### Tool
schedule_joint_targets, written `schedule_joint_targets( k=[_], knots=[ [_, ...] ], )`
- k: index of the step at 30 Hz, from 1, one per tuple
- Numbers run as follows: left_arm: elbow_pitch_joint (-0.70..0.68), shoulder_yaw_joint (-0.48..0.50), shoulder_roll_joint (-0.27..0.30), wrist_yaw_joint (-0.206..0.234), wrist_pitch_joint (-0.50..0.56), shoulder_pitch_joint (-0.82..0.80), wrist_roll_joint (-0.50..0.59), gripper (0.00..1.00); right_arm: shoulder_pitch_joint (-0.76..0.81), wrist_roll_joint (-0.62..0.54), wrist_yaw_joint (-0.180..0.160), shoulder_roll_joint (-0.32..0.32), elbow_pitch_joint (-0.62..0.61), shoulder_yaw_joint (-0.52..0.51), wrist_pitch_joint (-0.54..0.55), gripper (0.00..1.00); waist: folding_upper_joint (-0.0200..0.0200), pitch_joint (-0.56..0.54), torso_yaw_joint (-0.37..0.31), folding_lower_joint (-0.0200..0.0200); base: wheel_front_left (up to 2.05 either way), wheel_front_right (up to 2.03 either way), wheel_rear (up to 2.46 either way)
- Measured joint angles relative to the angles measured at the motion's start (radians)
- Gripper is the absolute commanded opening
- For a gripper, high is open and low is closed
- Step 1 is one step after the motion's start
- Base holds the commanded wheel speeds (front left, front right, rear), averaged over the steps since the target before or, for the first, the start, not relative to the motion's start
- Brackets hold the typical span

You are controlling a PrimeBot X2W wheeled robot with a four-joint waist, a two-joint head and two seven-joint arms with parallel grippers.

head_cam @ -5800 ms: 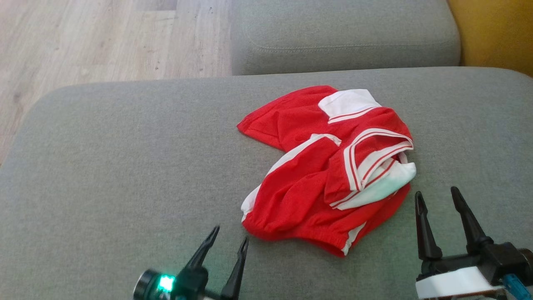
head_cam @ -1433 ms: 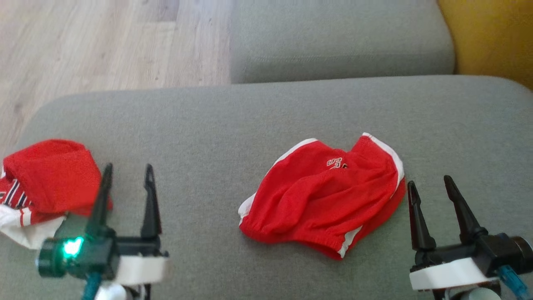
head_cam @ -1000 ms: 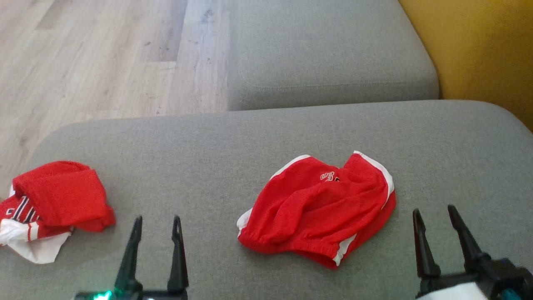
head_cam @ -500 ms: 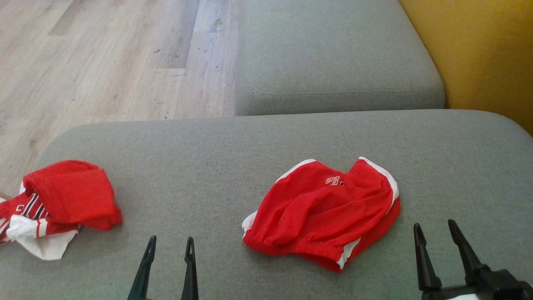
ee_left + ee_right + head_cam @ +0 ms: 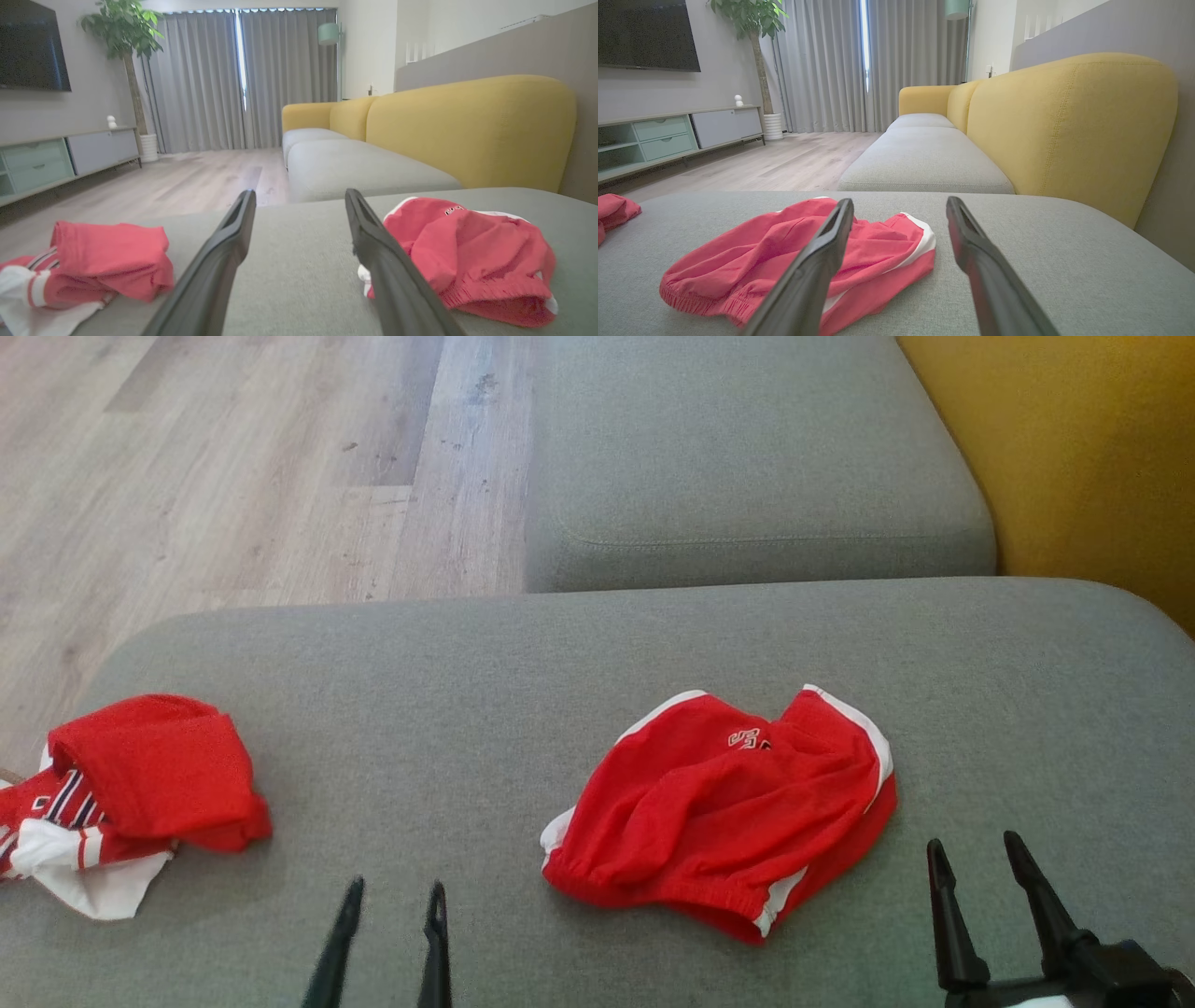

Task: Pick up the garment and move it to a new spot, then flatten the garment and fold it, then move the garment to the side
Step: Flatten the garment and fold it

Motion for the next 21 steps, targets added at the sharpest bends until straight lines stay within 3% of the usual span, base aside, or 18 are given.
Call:
schedule_joint_targets(
  k=[2, 10, 17, 21],
  knots=[
    [0.055, -0.013, -0.001, -0.049, 0.000, 0.001, -0.042, 1.00, 0.000, 0.000, 0.000, 0.000, 0.000, 0.000, 0.000, 1.00, 0.0000, 0.003, -0.002, 0.0000, 0.00, 0.00, 0.00],
    [0.254, -0.101, 0.010, -0.169, 0.000, -0.073, -0.115, 1.00, -0.003, -0.004, 0.000, 0.001, -0.001, 0.029, 0.000, 1.00, 0.0000, 0.036, -0.033, 0.0000, 0.00, 0.00, 0.00],
    [0.463, -0.341, 0.006, -0.234, 0.000, -0.244, -0.242, 1.00, -0.022, -0.027, 0.000, 0.001, -0.001, 0.044, 0.000, 1.00, 0.0000, 0.083, -0.107, 0.0001, 0.00, 0.00, 0.00],
    [0.562, -0.490, 0.035, -0.235, 0.002, -0.321, -0.328, 1.00, -0.034, -0.038, 0.000, 0.001, -0.002, 0.049, 0.000, 1.00, 0.0000, 0.110, -0.153, 0.0001, 0.00, 0.00, 0.00]
  ],
)
